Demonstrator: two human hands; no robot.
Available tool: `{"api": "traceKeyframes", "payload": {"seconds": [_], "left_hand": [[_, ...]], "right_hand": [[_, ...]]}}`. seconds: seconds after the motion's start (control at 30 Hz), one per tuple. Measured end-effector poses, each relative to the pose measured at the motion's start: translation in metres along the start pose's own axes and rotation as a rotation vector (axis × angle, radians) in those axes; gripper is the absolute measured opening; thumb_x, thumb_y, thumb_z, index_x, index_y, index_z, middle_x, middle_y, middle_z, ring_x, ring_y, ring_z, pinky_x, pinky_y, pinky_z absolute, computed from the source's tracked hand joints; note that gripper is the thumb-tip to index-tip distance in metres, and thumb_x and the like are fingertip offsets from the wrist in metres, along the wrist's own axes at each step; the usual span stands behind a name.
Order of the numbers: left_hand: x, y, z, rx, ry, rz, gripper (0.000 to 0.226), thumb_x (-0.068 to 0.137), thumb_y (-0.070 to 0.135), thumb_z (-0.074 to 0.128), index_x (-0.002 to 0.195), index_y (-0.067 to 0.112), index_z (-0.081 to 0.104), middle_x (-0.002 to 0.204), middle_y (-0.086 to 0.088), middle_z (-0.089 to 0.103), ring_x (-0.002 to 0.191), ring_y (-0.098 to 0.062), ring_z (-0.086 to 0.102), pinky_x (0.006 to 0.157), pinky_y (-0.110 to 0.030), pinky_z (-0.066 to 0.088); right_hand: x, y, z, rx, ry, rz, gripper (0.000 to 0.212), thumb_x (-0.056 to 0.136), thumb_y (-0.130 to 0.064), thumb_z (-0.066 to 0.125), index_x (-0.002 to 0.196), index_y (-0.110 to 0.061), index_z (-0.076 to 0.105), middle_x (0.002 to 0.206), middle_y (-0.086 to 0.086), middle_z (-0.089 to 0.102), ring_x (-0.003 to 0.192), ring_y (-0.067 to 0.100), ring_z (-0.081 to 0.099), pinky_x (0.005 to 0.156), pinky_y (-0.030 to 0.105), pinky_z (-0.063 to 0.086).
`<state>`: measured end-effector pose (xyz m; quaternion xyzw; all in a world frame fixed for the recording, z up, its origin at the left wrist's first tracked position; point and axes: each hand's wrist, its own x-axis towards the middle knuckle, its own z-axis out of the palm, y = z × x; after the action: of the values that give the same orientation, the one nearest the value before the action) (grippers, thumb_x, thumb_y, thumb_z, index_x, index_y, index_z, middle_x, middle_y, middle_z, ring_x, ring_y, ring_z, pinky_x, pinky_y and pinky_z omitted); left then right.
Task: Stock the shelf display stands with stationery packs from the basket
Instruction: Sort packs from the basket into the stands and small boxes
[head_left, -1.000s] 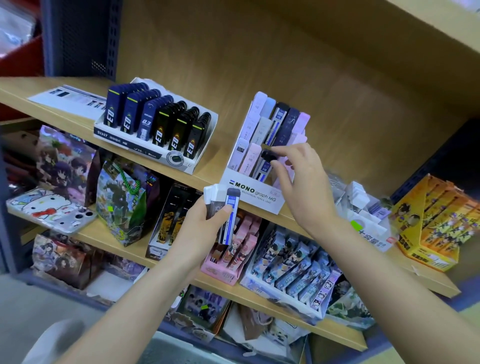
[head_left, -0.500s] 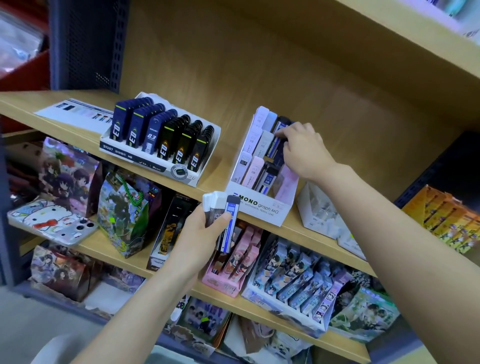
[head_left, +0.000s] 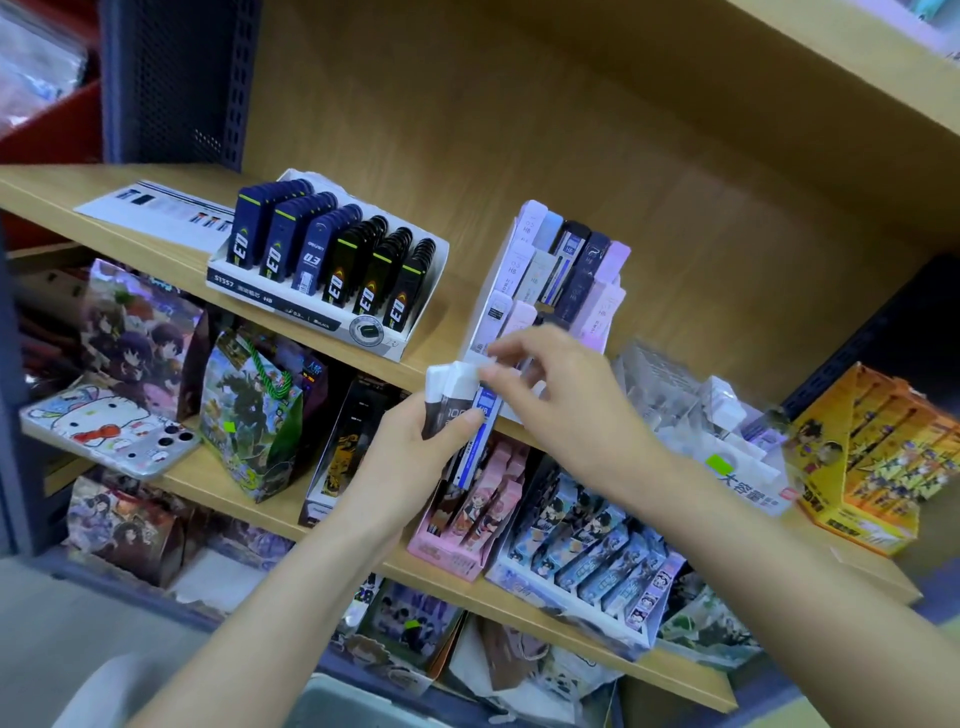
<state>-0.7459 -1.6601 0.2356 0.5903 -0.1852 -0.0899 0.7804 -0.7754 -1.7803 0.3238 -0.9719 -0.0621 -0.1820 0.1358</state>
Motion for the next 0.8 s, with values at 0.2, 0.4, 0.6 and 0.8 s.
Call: {"api": "traceKeyframes", "payload": {"seconds": [0.2,0.4,0.6,0.8], "left_hand": [[-0.004,0.001,0.006,-0.016,-0.053,0.042,0.019,0.096,0.02,0.053,0.105,0.033,0.063,0.095,0.013,0.071,0.086,0.003,0.065,0.073,-0.018,0.052],[0.001,-0.004,0.002,-0.007,-0.005,-0.01,0.006,0.098,0.017,0.048,0.094,0.019,0.053,0.069,0.002,0.05,0.052,-0.004,0.045,0.047,-0.016,0.038],[0.004,-0.006,0.006,-0.054,-0.007,-0.16,0.007,0.1,0.017,0.043,0.093,0.019,0.043,0.072,0.0,0.049,0.049,-0.006,0.043,0.042,-0.016,0.033],[0.011,-0.008,0.009,-0.173,0.022,-0.224,0.011,0.099,0.007,0.036,0.092,0.015,0.038,0.076,-0.008,0.052,0.05,-0.015,0.045,0.038,-0.021,0.032]], "right_hand": [[-0.011,0.007,-0.007,0.188,0.0,0.098,0.009,0.084,-0.025,0.07,0.087,-0.031,0.063,0.077,-0.018,0.063,0.075,0.006,0.062,0.074,0.02,0.051],[0.002,0.03,-0.062,0.204,0.417,0.151,0.016,0.081,-0.015,0.072,0.087,-0.028,0.066,0.078,-0.007,0.069,0.068,0.011,0.066,0.074,0.031,0.056],[0.02,0.057,-0.06,0.125,0.392,0.215,0.015,0.086,-0.009,0.066,0.1,-0.013,0.065,0.079,-0.011,0.062,0.068,0.005,0.063,0.073,0.017,0.055],[0.034,0.064,-0.038,-0.063,0.198,0.115,0.016,0.087,-0.008,0.065,0.103,-0.011,0.066,0.082,-0.006,0.06,0.068,-0.006,0.054,0.069,0.006,0.041]]}}
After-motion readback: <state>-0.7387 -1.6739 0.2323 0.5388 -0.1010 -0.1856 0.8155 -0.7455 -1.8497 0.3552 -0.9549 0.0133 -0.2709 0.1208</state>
